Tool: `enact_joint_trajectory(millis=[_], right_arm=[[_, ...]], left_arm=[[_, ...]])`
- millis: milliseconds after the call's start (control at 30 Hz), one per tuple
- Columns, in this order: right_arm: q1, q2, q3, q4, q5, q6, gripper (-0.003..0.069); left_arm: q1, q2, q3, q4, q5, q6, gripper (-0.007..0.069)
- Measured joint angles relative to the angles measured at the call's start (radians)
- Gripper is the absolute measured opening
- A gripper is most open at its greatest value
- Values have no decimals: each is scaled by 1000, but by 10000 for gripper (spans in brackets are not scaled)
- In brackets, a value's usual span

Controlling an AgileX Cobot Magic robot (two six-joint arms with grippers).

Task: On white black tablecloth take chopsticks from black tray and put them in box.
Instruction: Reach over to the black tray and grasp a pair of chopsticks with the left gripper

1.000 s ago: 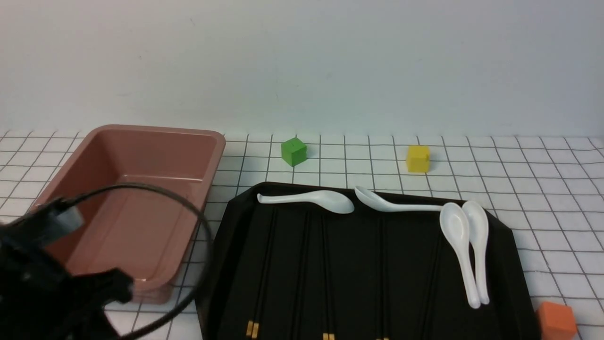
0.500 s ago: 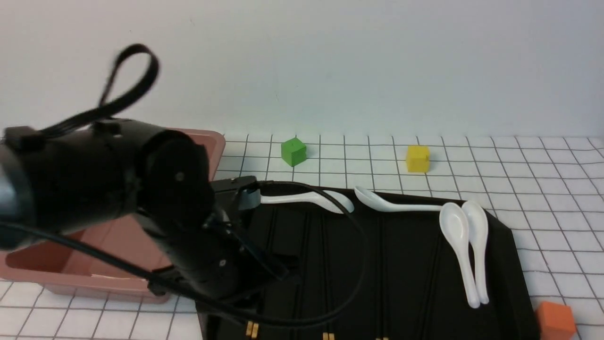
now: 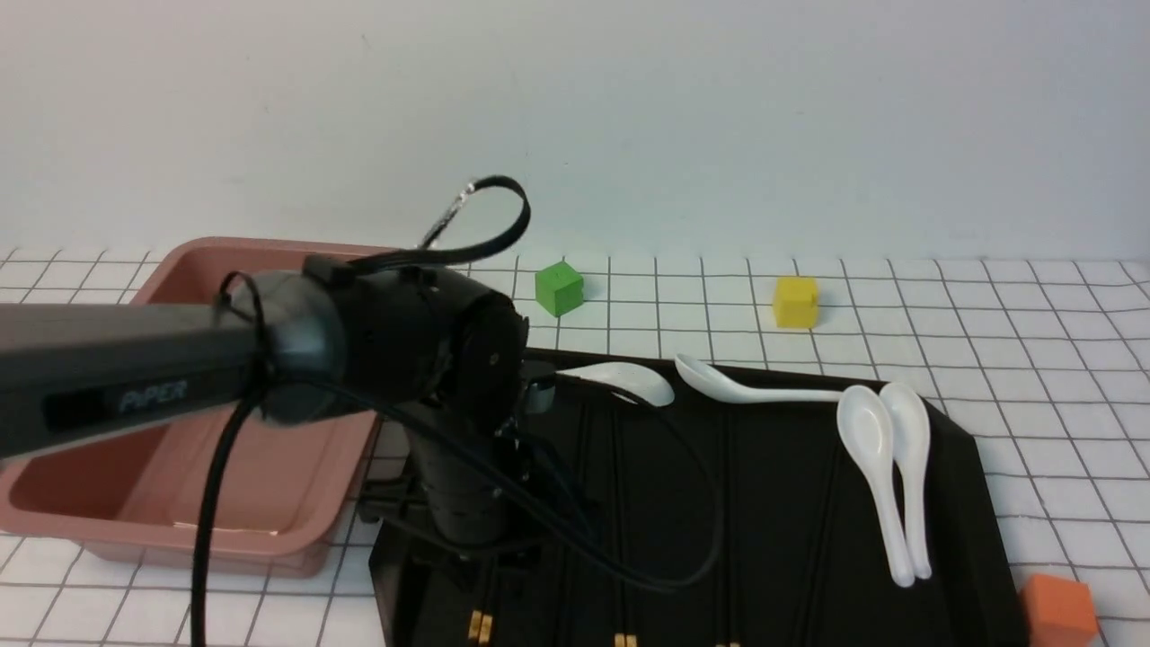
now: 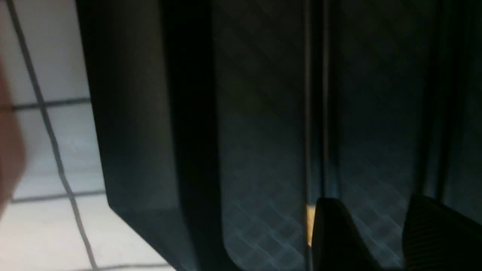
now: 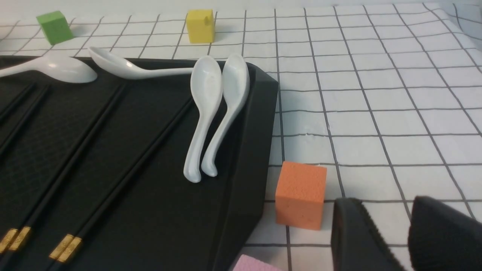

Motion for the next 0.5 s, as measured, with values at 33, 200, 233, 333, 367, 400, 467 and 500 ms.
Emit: enact_joint_trajectory(millis=[33, 200, 233, 333, 367, 400, 467, 500], right_arm=[[0, 0, 0, 0, 0, 0, 240], [0, 0, 0, 0, 0, 0, 240], [0, 0, 0, 0, 0, 0, 240], [0, 0, 0, 0, 0, 0, 240], [0, 0, 0, 0, 0, 0, 240], [0, 0, 0, 0, 0, 0, 240], [0, 0, 0, 0, 0, 0, 240], [0, 0, 0, 0, 0, 0, 240]], left_arm=[[0, 12, 0, 0, -1, 0, 275], [0, 62, -2, 45, -24, 2, 275], [0, 70, -2, 52, -28, 3, 275], [0, 76, -7, 58, -39, 4, 275], [0, 78, -9, 58, -39, 4, 275], [0, 79, -10, 59, -39, 4, 272], [0, 83, -11, 59, -39, 4, 258], [0, 83, -11, 58, -39, 4, 256]])
